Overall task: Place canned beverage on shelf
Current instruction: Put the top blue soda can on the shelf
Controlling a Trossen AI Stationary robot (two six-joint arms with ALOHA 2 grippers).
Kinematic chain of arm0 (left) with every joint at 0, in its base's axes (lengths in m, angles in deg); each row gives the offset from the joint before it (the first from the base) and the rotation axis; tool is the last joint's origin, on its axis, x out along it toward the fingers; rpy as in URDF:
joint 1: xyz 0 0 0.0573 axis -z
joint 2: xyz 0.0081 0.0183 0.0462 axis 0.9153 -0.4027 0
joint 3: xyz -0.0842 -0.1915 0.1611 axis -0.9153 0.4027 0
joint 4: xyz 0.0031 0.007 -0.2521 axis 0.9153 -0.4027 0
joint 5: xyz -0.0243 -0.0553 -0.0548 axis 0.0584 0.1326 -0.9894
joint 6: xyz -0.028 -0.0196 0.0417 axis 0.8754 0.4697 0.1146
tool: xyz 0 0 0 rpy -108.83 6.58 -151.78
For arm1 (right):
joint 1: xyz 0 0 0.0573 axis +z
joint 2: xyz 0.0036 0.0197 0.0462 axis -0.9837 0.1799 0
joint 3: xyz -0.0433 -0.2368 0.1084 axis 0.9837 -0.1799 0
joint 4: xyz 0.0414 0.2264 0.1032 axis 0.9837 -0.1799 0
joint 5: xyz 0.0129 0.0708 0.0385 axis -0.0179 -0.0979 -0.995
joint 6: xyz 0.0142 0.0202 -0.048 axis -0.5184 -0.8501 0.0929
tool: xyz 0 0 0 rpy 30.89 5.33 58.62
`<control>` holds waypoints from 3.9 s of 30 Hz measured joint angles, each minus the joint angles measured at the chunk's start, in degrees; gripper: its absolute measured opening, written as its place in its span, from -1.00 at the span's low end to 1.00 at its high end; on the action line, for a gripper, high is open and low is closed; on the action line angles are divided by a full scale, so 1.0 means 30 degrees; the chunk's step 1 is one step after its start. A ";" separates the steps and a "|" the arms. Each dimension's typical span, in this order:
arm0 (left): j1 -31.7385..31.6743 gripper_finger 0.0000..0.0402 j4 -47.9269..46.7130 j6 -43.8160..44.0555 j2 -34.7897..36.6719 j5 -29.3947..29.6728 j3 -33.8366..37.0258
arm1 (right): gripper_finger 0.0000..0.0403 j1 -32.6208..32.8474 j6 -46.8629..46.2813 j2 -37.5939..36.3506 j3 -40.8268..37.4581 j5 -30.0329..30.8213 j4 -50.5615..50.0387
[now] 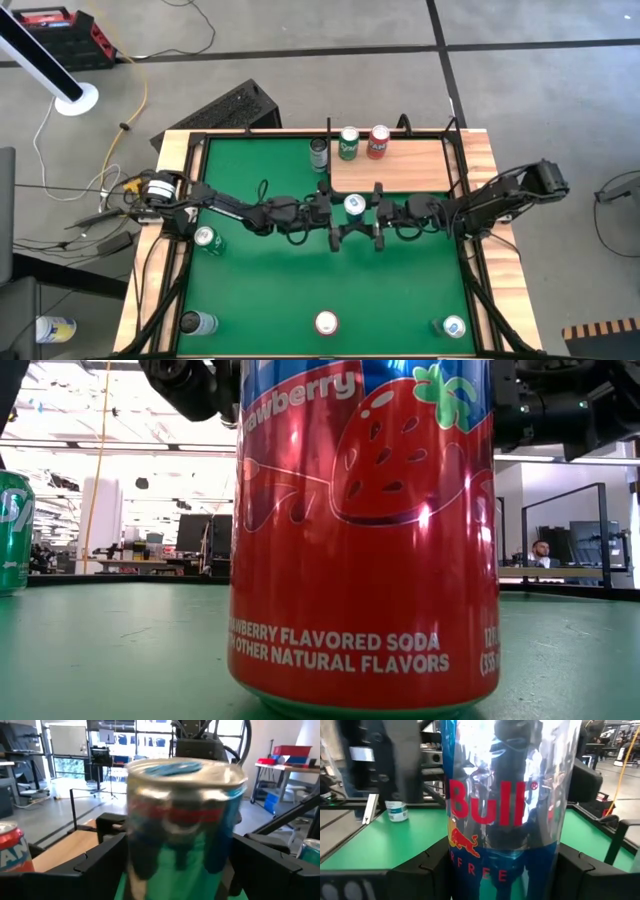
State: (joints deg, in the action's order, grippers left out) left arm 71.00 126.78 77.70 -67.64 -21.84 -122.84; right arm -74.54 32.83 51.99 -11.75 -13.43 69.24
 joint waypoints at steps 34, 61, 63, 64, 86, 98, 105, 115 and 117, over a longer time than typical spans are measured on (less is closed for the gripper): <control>0.0110 -0.01 -0.5541 -0.2215 0.3712 0.1292 -0.0098 | 0.83 -0.1143 0.1658 -0.6035 0.0614 0.0007 -0.9022; 0.0387 -0.01 -0.4641 -0.1641 0.0998 -0.0123 -0.0105 | 0.83 0.0697 0.3958 -0.5873 1.0044 -0.1592 -2.0779; 0.0522 -0.01 -0.4710 -0.1847 0.0998 -0.0051 -0.0105 | 0.83 0.0626 0.4022 -0.5394 1.0051 -0.1589 -2.0179; 0.0574 -0.01 -0.4710 -0.2014 0.0998 -0.0056 -0.0105 | 0.83 0.0620 0.4035 -0.5230 1.0051 -0.1589 -2.0076; 0.0522 -0.01 -0.5179 -0.3022 0.0998 -0.0022 -0.0120 | 0.83 0.0242 0.2961 -0.2812 1.0059 -0.2539 -2.0404; 0.0291 0.01 -0.5116 -0.2696 0.0998 -0.0036 -0.0134 | 0.50 0.0027 0.3558 -0.2907 1.0066 -0.2456 -2.0930; 0.0264 0.05 -0.5109 -0.2600 0.0998 -0.0081 -0.0134 | 0.34 -0.0130 0.3573 -0.2911 1.0066 -0.2500 -2.0968; 0.0255 0.58 -0.6117 -0.3662 0.1646 0.0168 -0.0156 | 0.33 -0.1021 0.3522 -0.5270 1.0037 -0.2543 -2.2812; 0.0258 0.62 -0.7281 -0.3696 0.2369 0.0473 -0.0156 | 0.33 -0.1483 0.3478 -0.6170 1.0037 -0.2415 -2.4079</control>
State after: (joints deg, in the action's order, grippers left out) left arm 71.78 104.93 66.61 -60.53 -20.42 -123.30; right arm -78.99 43.26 33.48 18.36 -20.67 -2.99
